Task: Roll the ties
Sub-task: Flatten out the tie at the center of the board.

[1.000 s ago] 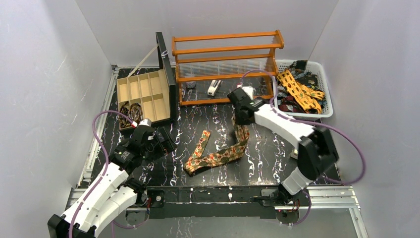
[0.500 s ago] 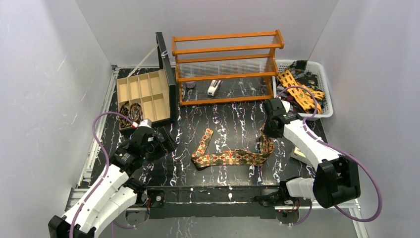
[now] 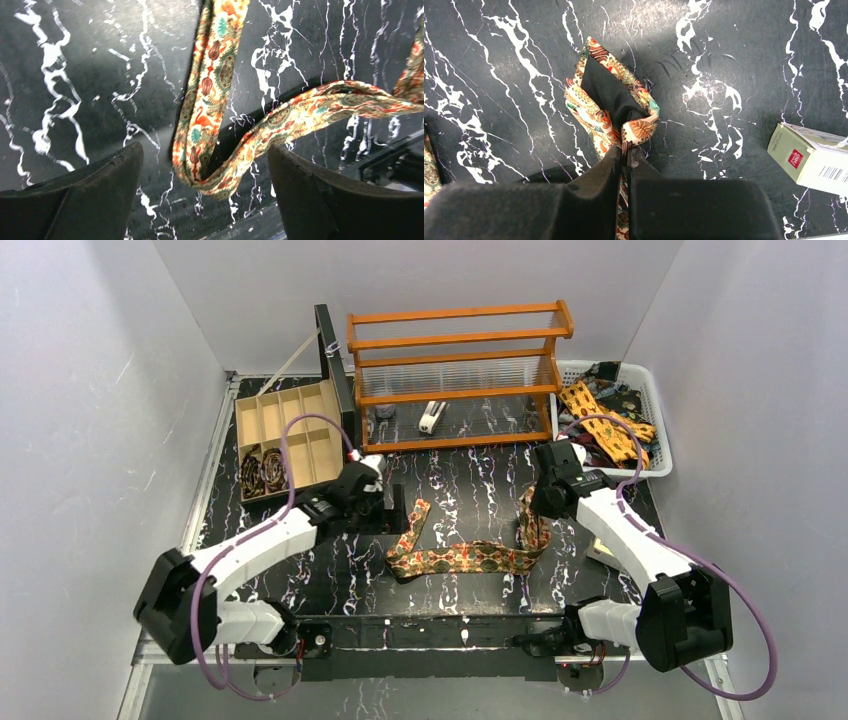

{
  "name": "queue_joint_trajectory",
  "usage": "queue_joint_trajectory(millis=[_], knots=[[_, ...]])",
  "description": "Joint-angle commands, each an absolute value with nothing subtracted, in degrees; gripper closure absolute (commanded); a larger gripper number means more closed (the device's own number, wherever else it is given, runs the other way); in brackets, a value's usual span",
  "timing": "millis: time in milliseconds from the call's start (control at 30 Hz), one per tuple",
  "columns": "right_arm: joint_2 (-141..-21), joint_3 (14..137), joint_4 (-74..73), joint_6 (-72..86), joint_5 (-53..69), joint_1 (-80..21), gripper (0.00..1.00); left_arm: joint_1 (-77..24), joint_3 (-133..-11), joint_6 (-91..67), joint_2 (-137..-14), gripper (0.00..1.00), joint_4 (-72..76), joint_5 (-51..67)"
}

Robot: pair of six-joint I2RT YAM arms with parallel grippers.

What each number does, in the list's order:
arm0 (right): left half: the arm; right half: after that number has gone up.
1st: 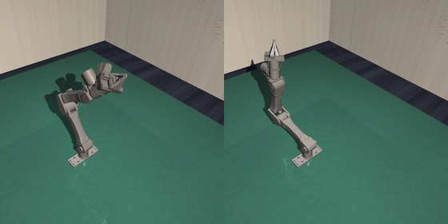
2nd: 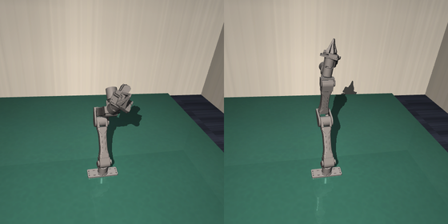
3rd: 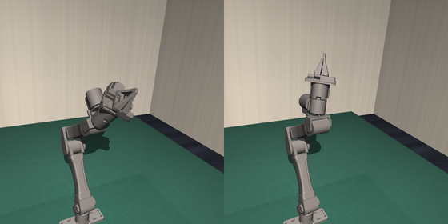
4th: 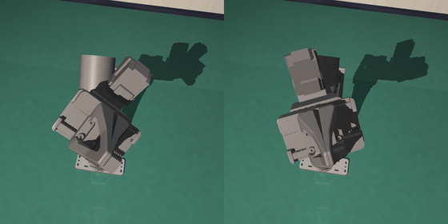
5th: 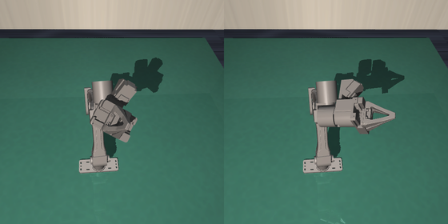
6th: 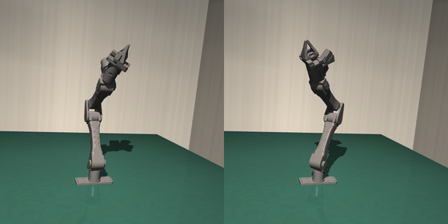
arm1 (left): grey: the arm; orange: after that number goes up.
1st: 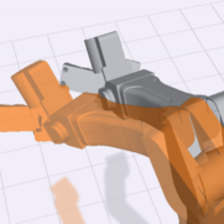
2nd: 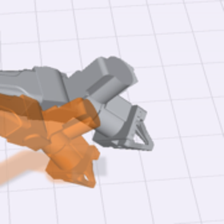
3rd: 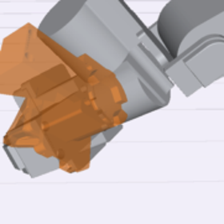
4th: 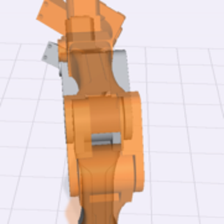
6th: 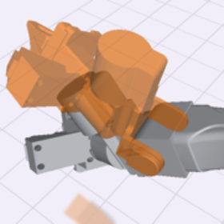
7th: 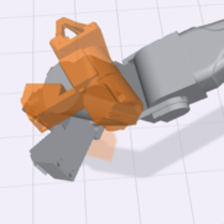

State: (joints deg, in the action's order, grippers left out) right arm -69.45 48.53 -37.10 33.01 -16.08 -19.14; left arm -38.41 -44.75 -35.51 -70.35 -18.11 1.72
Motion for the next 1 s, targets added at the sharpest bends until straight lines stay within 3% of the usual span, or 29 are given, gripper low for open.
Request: queue_joint_trajectory(millis=[0,333,600,833,967], knots=[[-67.09,47.21,-34.67,33.00,-14.25,-19.13,0.95,-43.69,-48.30,-30.91,-76.17,0.10,-15.44,-7.66],[-65.97,46.19,-34.15,33.37,-14.10,-19.05,0.95,-47.35,-60.41,-24.60,-93.18,0.12,-13.27,-15.27],[-66.30,46.25,-33.14,32.79,-13.55,-19.07,0.94,-47.46,-65.45,-21.69,-103.04,0.22,-13.79,-14.95],[-67.22,45.63,-33.05,32.61,-14.27,-18.74,0.95,-47.90,-67.33,-20.82,-107.71,0.43,-14.51,-11.96],[-67.34,45.59,-32.72,32.48,-14.53,-18.54,0.95,-47.98,-66.59,-21.62,-106.47,0.65,-14.00,-11.95]])
